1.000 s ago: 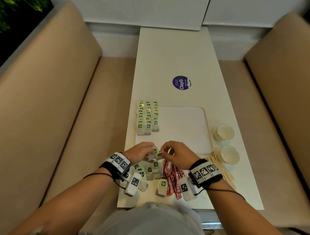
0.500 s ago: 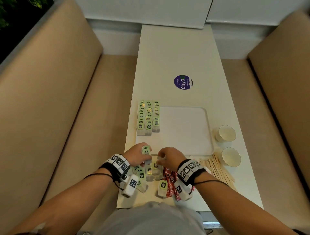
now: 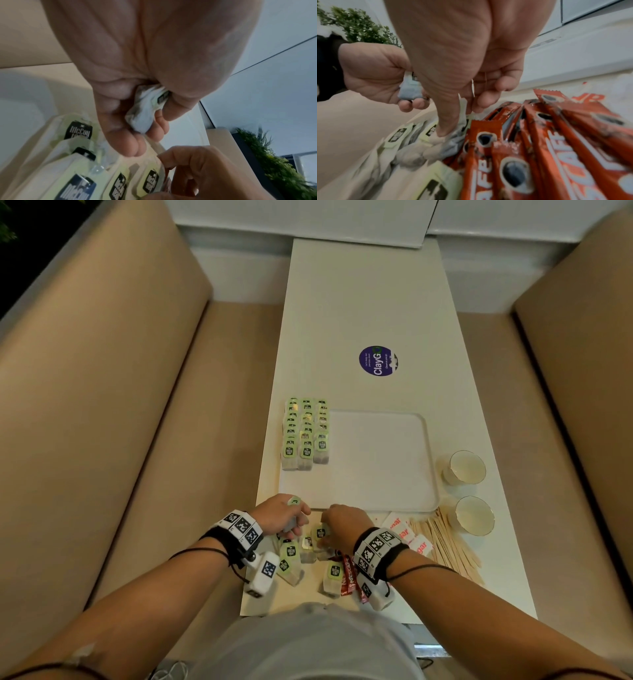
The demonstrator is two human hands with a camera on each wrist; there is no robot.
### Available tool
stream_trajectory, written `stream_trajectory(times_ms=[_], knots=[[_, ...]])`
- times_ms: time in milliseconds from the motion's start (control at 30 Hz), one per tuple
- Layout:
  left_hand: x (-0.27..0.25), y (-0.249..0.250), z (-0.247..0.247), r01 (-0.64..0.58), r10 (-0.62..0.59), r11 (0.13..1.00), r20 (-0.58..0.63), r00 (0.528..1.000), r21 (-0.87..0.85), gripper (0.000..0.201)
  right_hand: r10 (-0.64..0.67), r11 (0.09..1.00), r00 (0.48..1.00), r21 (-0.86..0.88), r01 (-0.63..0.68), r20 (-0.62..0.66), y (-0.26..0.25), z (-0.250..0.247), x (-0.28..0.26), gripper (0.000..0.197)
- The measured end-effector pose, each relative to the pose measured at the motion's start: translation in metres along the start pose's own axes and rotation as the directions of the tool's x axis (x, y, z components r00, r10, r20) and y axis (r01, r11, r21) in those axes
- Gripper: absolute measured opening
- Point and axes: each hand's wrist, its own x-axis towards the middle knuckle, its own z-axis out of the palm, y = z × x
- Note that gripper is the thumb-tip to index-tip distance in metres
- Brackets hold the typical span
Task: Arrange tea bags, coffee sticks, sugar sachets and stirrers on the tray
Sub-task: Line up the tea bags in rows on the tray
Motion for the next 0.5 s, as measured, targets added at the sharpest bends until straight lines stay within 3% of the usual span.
stream_trajectory(times_ms=[167, 333, 500], knots=[[0.001, -0.006, -0.001, -0.126, 0.139, 0.932, -0.015, 0.99, 0.339, 0.008, 0.011, 0.99, 0.998, 0.139, -0.003, -0.059, 0.005, 0.0, -0.006, 0.023], [0.001, -0.009, 0.002, -0.268, 0.286, 0.844, 0.034, 0.958, 0.464, 0.006, -0.01, 0.957, 0.988, 0.284, 0.055, -0.157, 0.011, -0.008, -0.014, 0.023], [0.006, -0.003, 0.009, -0.283, 0.346, 0.847, -0.063, 0.936, 0.451, 0.018, 0.061, 0.857, 0.979, 0.513, 0.049, -0.194, 0.014, -0.018, -0.013, 0.019]])
